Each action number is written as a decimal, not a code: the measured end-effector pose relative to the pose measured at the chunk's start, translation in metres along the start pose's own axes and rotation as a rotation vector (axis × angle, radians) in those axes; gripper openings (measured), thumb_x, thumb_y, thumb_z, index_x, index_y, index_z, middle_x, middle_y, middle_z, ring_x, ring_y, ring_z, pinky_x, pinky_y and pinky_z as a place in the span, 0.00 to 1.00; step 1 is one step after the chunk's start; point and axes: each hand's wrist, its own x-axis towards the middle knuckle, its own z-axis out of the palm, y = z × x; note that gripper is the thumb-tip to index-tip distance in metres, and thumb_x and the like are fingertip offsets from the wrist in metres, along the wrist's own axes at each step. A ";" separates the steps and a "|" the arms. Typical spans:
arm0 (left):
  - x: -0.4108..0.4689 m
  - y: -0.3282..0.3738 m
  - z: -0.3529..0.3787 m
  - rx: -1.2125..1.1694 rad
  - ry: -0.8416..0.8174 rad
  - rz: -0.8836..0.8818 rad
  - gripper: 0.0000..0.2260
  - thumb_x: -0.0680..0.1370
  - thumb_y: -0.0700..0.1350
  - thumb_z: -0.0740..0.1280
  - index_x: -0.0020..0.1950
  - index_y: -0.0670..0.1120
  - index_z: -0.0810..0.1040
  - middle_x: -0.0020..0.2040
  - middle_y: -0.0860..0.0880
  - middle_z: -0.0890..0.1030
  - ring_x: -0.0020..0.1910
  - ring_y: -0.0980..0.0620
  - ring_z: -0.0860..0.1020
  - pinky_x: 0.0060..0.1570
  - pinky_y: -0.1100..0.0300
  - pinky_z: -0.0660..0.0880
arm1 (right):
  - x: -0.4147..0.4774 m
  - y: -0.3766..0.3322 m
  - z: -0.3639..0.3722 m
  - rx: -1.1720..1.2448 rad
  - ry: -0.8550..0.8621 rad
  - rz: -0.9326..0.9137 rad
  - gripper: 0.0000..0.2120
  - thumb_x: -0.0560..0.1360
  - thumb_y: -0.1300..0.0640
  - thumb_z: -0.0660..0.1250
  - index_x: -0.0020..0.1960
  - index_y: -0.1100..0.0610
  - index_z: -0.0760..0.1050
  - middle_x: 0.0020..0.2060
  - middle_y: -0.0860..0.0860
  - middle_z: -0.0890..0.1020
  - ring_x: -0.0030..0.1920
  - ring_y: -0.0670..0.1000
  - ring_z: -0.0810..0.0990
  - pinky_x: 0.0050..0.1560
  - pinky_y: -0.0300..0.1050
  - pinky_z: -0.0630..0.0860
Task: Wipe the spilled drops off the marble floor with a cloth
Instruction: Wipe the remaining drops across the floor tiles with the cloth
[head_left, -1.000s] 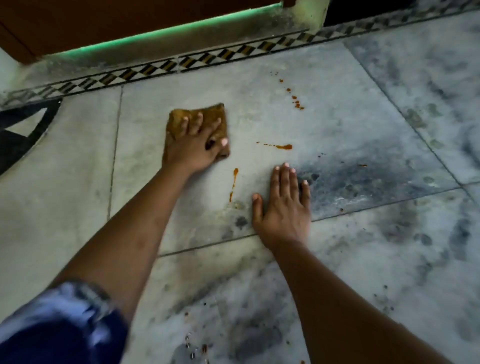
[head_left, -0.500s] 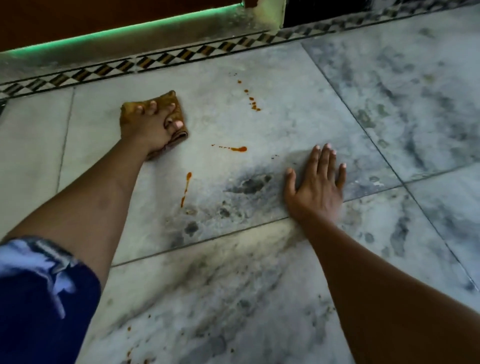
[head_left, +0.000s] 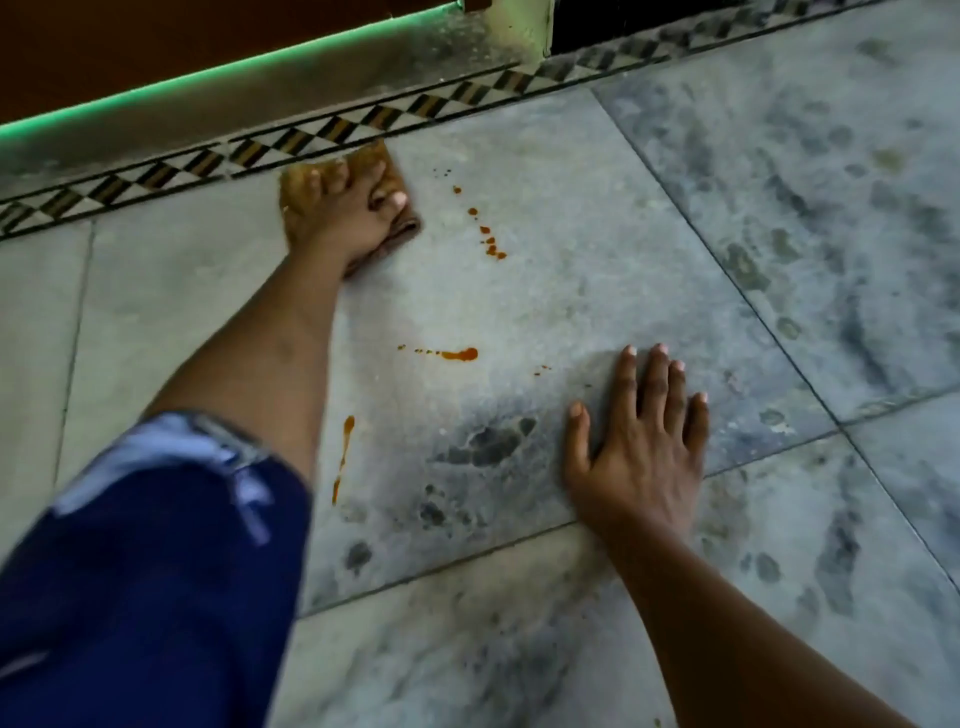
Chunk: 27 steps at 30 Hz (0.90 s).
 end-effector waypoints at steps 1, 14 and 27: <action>0.008 0.018 0.003 -0.008 -0.004 0.008 0.28 0.77 0.66 0.50 0.76 0.62 0.50 0.79 0.51 0.44 0.76 0.43 0.41 0.73 0.41 0.40 | 0.000 0.000 0.000 -0.005 0.000 0.000 0.35 0.74 0.41 0.45 0.77 0.57 0.48 0.76 0.57 0.50 0.76 0.56 0.47 0.74 0.53 0.40; 0.020 0.040 0.002 0.013 -0.004 0.109 0.26 0.78 0.64 0.53 0.75 0.61 0.53 0.79 0.53 0.47 0.77 0.45 0.44 0.73 0.43 0.45 | -0.001 0.000 0.004 -0.013 0.074 0.031 0.33 0.74 0.43 0.50 0.75 0.59 0.57 0.74 0.61 0.59 0.74 0.59 0.57 0.72 0.56 0.47; -0.025 0.029 0.019 0.117 0.080 0.250 0.26 0.78 0.65 0.49 0.75 0.62 0.53 0.78 0.54 0.49 0.77 0.46 0.45 0.71 0.38 0.46 | 0.000 0.000 0.005 -0.003 0.091 0.025 0.33 0.74 0.43 0.51 0.75 0.59 0.58 0.74 0.61 0.59 0.74 0.60 0.57 0.72 0.57 0.47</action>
